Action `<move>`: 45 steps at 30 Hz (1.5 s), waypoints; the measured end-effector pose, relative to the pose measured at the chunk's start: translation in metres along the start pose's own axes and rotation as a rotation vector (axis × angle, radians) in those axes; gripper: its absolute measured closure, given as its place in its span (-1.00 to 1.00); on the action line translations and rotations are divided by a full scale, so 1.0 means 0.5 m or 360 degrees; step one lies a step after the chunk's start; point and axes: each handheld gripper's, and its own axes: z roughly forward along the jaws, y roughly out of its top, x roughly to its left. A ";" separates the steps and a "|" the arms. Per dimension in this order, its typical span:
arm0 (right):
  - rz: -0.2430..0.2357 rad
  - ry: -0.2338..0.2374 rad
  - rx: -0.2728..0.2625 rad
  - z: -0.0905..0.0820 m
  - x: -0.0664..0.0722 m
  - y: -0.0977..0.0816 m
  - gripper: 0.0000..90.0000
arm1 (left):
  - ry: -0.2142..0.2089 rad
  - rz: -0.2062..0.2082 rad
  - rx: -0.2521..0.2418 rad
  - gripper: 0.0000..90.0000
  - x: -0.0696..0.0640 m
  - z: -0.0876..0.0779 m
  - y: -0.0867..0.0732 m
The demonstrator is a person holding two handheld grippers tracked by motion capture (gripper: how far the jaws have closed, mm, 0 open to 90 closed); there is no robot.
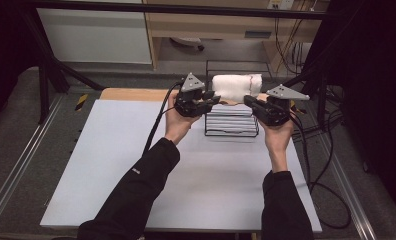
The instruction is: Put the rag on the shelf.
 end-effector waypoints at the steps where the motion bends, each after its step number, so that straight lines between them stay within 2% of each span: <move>1: -0.0003 0.0009 -0.0010 -0.003 0.001 0.001 0.89 | -0.0003 0.0004 0.0002 0.48 0.000 -0.002 0.000; 5: -0.0007 0.0045 -0.0054 -0.023 0.005 0.003 0.73 | -0.0011 0.0008 -0.0001 0.30 -0.001 -0.014 -0.002; 9: -0.0011 0.0066 -0.0077 -0.045 0.008 0.003 0.37 | -0.0033 0.0002 0.0009 0.03 0.000 -0.029 -0.008; 13: 0.0039 0.0090 -0.0087 -0.058 0.009 0.001 -0.06 | -0.0029 0.0001 0.0051 -0.23 0.001 -0.043 -0.025; 15: 0.0063 0.0110 -0.0047 -0.059 0.012 -0.002 -0.20 | -0.0028 -0.0003 0.0074 -0.32 0.003 -0.052 -0.035; 18: 0.0055 0.0136 -0.0011 -0.061 0.018 -0.011 -0.43 | -0.0002 0.0006 0.0103 -0.46 0.008 -0.068 -0.054; 23: 0.0069 0.0175 0.0032 -0.061 0.031 -0.029 -0.70 | 0.0020 -0.0004 0.0183 -0.68 0.021 -0.094 -0.090; 30: 0.0075 0.0219 0.0087 -0.064 0.047 -0.066 -0.90 | 0.0022 -0.0047 0.0215 -0.87 0.040 -0.142 -0.150; 36: 0.0072 0.0245 0.0113 -0.067 0.055 -0.102 -0.97 | 0.0034 -0.0043 0.0252 -0.89 0.052 -0.182 -0.203; 39: 0.0090 0.0251 0.0135 -0.067 0.058 -0.120 -0.99 | 0.0030 -0.0061 0.0275 -0.90 0.060 -0.203 -0.233; 43: 0.0079 0.0272 0.0147 -0.071 0.059 -0.145 -0.99 | 0.0057 -0.0071 0.0314 -0.90 0.072 -0.231 -0.271; 45: 0.0099 0.0280 0.0141 -0.073 0.060 -0.158 -0.99 | 0.0063 -0.0091 0.0319 -0.90 0.077 -0.245 -0.289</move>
